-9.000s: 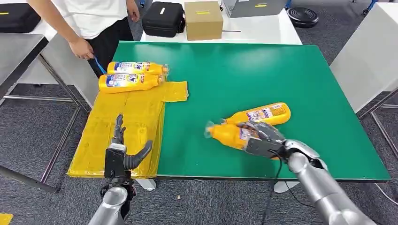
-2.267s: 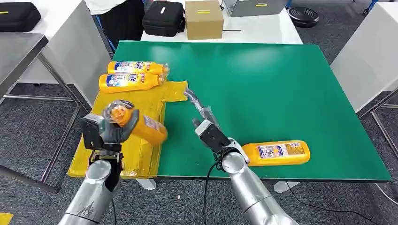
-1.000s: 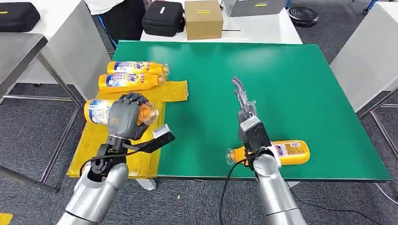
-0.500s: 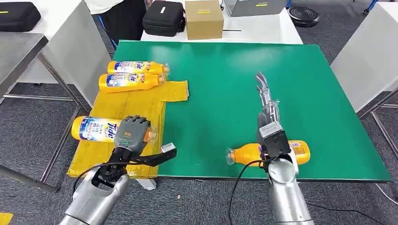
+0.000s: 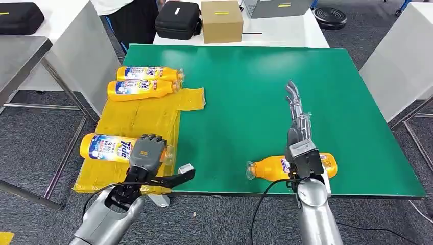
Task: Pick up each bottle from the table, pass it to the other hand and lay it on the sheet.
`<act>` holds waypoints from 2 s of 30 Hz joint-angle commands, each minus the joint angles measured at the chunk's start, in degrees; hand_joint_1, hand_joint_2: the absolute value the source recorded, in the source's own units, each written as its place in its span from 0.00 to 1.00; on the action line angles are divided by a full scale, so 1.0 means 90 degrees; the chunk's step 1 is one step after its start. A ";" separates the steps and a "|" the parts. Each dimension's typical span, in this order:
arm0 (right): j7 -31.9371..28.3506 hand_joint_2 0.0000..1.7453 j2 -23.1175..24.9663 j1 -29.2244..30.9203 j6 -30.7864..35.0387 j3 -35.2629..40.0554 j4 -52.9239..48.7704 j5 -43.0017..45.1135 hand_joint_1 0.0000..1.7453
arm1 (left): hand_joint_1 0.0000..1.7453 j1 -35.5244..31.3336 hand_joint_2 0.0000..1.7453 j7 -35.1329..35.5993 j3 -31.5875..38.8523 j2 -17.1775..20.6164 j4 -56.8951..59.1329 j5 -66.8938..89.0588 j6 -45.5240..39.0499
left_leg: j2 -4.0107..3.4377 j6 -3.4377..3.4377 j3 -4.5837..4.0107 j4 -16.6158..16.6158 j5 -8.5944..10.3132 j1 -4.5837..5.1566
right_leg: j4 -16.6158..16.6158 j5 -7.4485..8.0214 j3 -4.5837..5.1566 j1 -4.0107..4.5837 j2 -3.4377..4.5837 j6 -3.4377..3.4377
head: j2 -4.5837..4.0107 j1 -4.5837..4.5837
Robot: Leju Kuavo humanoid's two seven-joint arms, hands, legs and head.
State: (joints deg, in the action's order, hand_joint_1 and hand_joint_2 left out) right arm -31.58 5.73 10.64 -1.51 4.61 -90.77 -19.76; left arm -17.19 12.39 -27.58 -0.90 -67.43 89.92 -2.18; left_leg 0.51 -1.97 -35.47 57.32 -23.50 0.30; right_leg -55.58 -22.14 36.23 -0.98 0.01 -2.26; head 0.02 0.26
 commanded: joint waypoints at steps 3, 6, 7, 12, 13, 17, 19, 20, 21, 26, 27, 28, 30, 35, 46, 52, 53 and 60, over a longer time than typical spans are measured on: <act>0.0009 0.00 -0.0065 0.0066 -0.0060 -0.0092 0.0230 0.0009 0.00 | 1.00 -0.0364 1.00 -0.0377 0.0328 -0.0338 0.1676 -0.0014 0.0061 | 0.0007 0.0013 0.0046 -0.0003 -0.0018 -0.0009 | 0.0007 -0.0020 -0.0052 0.0010 -0.0012 0.0011 | 0.0000 0.0002; 0.0002 0.00 0.0001 0.0072 -0.0059 -0.0093 0.0301 0.0006 0.00 | 1.00 -0.0571 1.00 -0.0699 0.0491 -0.0438 0.2249 -0.0235 0.0062 | 0.0001 0.0010 0.0033 -0.0005 -0.0011 -0.0006 | 0.0008 -0.0010 -0.0038 0.0007 -0.0004 0.0009 | 0.0000 0.0000; 0.0006 0.00 -0.0005 0.0058 -0.0055 -0.0106 0.0304 0.0001 0.00 | 1.00 -0.0685 1.00 -0.0826 0.0580 -0.0496 0.2522 -0.0389 -0.0005 | -0.0001 0.0014 0.0046 -0.0004 -0.0016 -0.0009 | 0.0008 -0.0016 -0.0051 0.0010 -0.0004 0.0012 | 0.0000 0.0002; -0.0034 0.00 -0.0029 0.0102 -0.0076 -0.0190 0.0428 -0.0029 0.00 | 1.00 -0.1072 1.00 -0.1011 0.0880 -0.0673 0.3318 -0.0905 -0.0280 | 0.0004 0.0009 0.0022 -0.0003 -0.0005 -0.0005 | 0.0006 -0.0006 -0.0028 0.0006 -0.0006 0.0008 | 0.0000 0.0002; -0.0035 0.00 -0.0031 0.0103 -0.0076 -0.0191 0.0430 -0.0029 0.00 | 1.00 -0.1085 1.00 -0.1011 0.0884 -0.0665 0.3320 -0.0905 -0.0277 | 0.0002 0.0007 0.0019 -0.0005 -0.0003 -0.0004 | 0.0006 -0.0003 -0.0023 0.0005 -0.0004 0.0006 | 0.0000 0.0000; -0.0035 0.00 -0.0031 0.0103 -0.0076 -0.0191 0.0430 -0.0029 0.00 | 1.00 -0.1085 1.00 -0.1011 0.0884 -0.0665 0.3320 -0.0905 -0.0277 | -0.0005 0.0008 0.0026 -0.0004 -0.0007 -0.0005 | 0.0006 -0.0004 -0.0028 0.0005 0.0000 0.0007 | 0.0000 0.0002; -0.0035 0.00 -0.0031 0.0103 -0.0076 -0.0191 0.0430 -0.0029 0.00 | 1.00 -0.1085 1.00 -0.1011 0.0884 -0.0665 0.3320 -0.0905 -0.0277 | -0.0008 0.0011 0.0038 -0.0005 -0.0011 -0.0006 | 0.0007 -0.0008 -0.0039 0.0007 0.0003 0.0009 | 0.0000 0.0002; -0.0035 0.00 -0.0031 0.0103 -0.0076 -0.0191 0.0430 -0.0029 0.00 | 1.00 -0.1085 1.00 -0.1011 0.0884 -0.0665 0.3320 -0.0905 -0.0277 | -0.0005 0.0007 0.0028 -0.0006 -0.0006 -0.0003 | 0.0006 -0.0004 -0.0028 0.0004 0.0000 0.0006 | 0.0000 0.0002; -0.0035 0.00 -0.0031 0.0103 -0.0076 -0.0191 0.0430 -0.0029 0.00 | 1.00 -0.1085 1.00 -0.1011 0.0884 -0.0665 0.3320 -0.0905 -0.0277 | -0.0009 0.0013 0.0047 -0.0006 -0.0015 -0.0008 | 0.0009 -0.0010 -0.0048 0.0009 0.0003 0.0011 | 0.0000 0.0002; -0.0035 0.00 -0.0031 0.0103 -0.0076 -0.0191 0.0430 -0.0029 0.00 | 1.00 -0.1085 1.00 -0.1011 0.0884 -0.0665 0.3320 -0.0905 -0.0277 | -0.0007 0.0008 0.0031 -0.0006 -0.0006 -0.0003 | 0.0006 -0.0003 -0.0032 0.0003 0.0003 0.0006 | 0.0000 0.0002; -0.0036 0.00 -0.0028 0.0107 -0.0077 -0.0187 0.0431 -0.0030 0.00 | 1.00 -0.1083 1.00 -0.1009 0.0883 -0.0667 0.3327 -0.0905 -0.0277 | -0.0010 0.0012 0.0046 -0.0005 -0.0013 -0.0008 | 0.0008 -0.0008 -0.0048 0.0009 0.0005 0.0010 | 0.0000 0.0000; -0.0038 0.00 -0.0034 0.0116 -0.0079 -0.0188 0.0452 -0.0031 0.00 | 1.00 -0.1100 1.00 -0.1052 0.0943 -0.0689 0.3343 -0.0986 -0.0324 | -0.0010 0.0012 0.0044 -0.0004 -0.0012 -0.0007 | 0.0007 -0.0007 -0.0046 0.0008 0.0005 0.0009 | 0.0000 0.0002; -0.0038 0.00 -0.0044 0.0142 -0.0082 -0.0201 0.0500 -0.0031 0.00 | 1.00 -0.1190 1.00 -0.1083 0.1004 -0.0701 0.3451 -0.1071 -0.0426 | -0.0011 0.0013 0.0050 -0.0004 -0.0014 -0.0009 | 0.0007 -0.0009 -0.0053 0.0009 0.0006 0.0011 | 0.0000 0.0002; -0.0041 0.00 -0.0034 0.0211 -0.0091 -0.0279 0.0665 -0.0034 0.00 | 1.00 -0.1425 1.00 -0.1018 0.1247 -0.0755 0.3621 -0.1194 -0.1033 | -0.0009 0.0015 0.0047 0.0001 -0.0013 -0.0011 | 0.0004 -0.0008 -0.0052 0.0012 0.0004 0.0012 | 0.0000 0.0002; -0.0051 0.00 0.0028 0.0329 -0.0211 -0.0262 0.1058 -0.0035 0.00 | 0.00 -0.1412 1.00 -0.0811 0.1315 -0.0767 0.3532 -0.0882 -0.1337 | -0.0021 0.0020 0.0070 0.0006 -0.0029 -0.0017 | 0.0004 -0.0019 -0.0075 0.0019 0.0013 0.0016 | 0.0000 0.0005; -0.0076 0.00 0.0015 0.0248 -0.0257 -0.0259 0.1074 0.0008 0.00 | 0.00 -0.1411 1.00 -0.0701 0.1292 -0.0762 0.3471 -0.0587 -0.1469 | -0.0012 0.0016 0.0054 -0.0001 -0.0020 -0.0011 | 0.0006 -0.0014 -0.0059 0.0011 0.0008 0.0012 | 0.0000 0.0002; -0.0085 0.00 0.0014 0.0262 -0.0270 -0.0269 0.1098 0.0031 0.00 | 0.00 -0.1403 1.00 -0.0734 0.1313 -0.0769 0.3458 -0.0598 -0.1449 | -0.0005 0.0010 0.0033 -0.0002 -0.0008 -0.0007 | 0.0005 -0.0006 -0.0039 0.0007 0.0003 0.0007 | 0.0000 0.0000; -0.0107 0.00 0.0008 0.0274 -0.0345 -0.0306 0.1054 0.0110 0.00 | 0.00 -0.1383 1.00 -0.0799 0.1332 -0.0772 0.3470 -0.0460 -0.1325 | -0.0009 0.0015 0.0047 0.0000 -0.0016 -0.0009 | 0.0003 -0.0012 -0.0052 0.0010 0.0005 0.0012 | 0.0000 0.0002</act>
State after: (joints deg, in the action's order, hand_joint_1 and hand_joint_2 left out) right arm -32.15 5.81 11.32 -4.26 3.19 -84.76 -19.10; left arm -28.04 5.81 -17.09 -7.54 -39.63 85.15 -15.23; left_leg 0.53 -1.96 -35.38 57.31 -23.49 0.30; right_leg -55.58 -22.13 36.10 -0.99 0.00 -2.26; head 0.02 0.28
